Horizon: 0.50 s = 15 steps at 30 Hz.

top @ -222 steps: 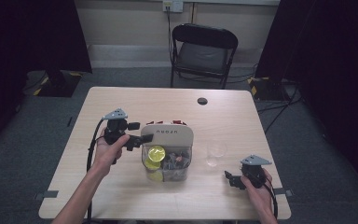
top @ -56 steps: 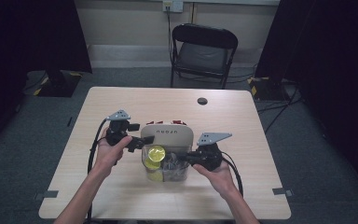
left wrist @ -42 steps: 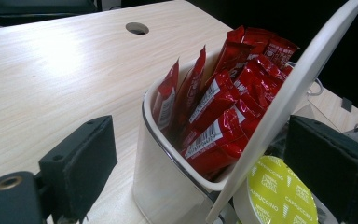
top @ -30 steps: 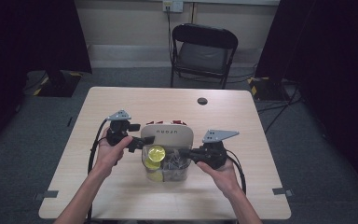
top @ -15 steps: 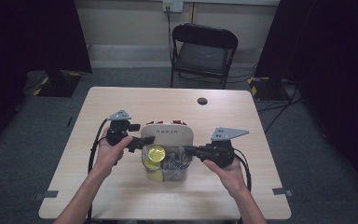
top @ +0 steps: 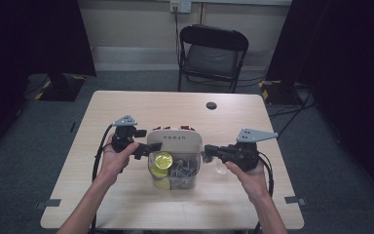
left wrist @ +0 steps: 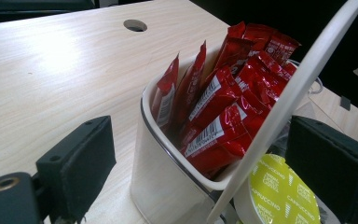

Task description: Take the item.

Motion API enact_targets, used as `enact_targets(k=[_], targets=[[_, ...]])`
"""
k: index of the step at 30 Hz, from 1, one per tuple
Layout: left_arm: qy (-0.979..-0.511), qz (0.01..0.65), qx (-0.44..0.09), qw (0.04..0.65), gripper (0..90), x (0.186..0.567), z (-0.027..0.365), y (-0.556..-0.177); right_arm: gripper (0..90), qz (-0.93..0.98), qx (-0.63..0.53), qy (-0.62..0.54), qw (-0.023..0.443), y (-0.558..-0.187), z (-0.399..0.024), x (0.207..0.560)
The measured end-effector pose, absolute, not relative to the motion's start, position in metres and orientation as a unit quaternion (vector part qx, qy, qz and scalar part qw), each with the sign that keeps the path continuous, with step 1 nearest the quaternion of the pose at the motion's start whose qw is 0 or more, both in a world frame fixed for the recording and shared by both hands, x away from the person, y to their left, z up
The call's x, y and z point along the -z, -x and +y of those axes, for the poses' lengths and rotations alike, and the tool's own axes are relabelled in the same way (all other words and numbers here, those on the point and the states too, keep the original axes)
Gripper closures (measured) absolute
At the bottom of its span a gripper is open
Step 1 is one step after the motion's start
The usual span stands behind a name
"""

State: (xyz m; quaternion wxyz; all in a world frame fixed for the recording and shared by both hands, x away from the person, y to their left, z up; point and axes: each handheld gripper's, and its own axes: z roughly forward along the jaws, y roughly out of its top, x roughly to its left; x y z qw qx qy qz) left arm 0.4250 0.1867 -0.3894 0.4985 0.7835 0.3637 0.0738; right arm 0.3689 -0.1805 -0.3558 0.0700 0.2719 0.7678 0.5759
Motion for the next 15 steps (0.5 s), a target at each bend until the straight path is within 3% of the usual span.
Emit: enact_targets(k=[15], targets=[[-0.784, 0.364, -0.074, 0.496, 8.4, 0.389, 0.187, -0.424, 90.0, 0.758, -0.574, -0.297, 0.088, -0.377, -0.199, 0.360]])
